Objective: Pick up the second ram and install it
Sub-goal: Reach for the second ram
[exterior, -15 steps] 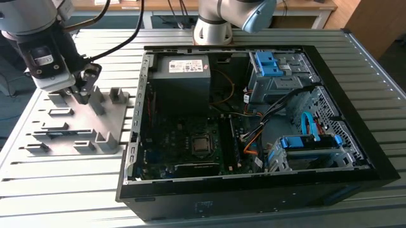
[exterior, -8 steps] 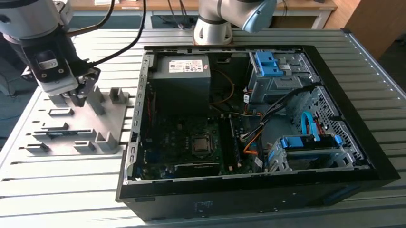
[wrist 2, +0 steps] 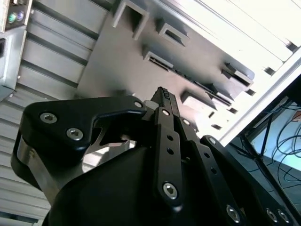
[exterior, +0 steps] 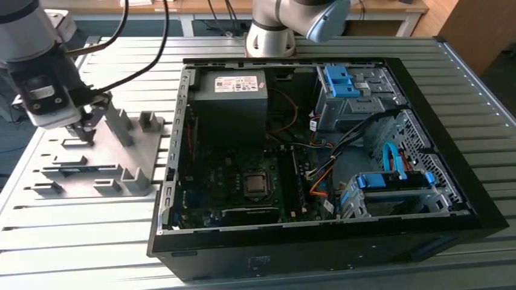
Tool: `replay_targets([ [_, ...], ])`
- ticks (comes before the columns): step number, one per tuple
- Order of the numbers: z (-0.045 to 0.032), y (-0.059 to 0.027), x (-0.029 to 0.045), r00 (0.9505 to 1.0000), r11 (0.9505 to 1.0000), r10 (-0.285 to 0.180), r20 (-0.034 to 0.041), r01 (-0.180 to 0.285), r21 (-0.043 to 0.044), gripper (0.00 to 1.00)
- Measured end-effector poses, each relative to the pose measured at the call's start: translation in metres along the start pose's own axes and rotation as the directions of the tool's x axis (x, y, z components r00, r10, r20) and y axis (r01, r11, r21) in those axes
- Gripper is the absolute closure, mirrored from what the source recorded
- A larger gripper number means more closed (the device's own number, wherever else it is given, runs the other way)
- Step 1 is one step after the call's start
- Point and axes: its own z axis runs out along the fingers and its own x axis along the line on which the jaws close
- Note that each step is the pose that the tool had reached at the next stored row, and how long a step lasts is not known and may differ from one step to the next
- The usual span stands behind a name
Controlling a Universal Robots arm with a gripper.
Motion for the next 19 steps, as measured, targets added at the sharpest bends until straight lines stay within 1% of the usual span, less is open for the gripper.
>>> replay_targets([
  [4, 0.008, -0.0005, 0.0129, 1.0, 1.0, 0.0, 0.0, 0.0, 0.0, 0.9],
  [12, 0.0237, -0.0013, 0.0301, 1.0, 1.0, 0.0, 0.0, 0.0, 0.0, 0.9],
  [14, 0.0275, -0.0014, 0.0325, 1.0, 1.0, 0.0, 0.0001, 0.0, 0.0, 0.9],
  [19, 0.0367, -0.0018, 0.0332, 1.0, 1.0, 0.0, 0.0001, 0.0, 0.0, 0.9],
])
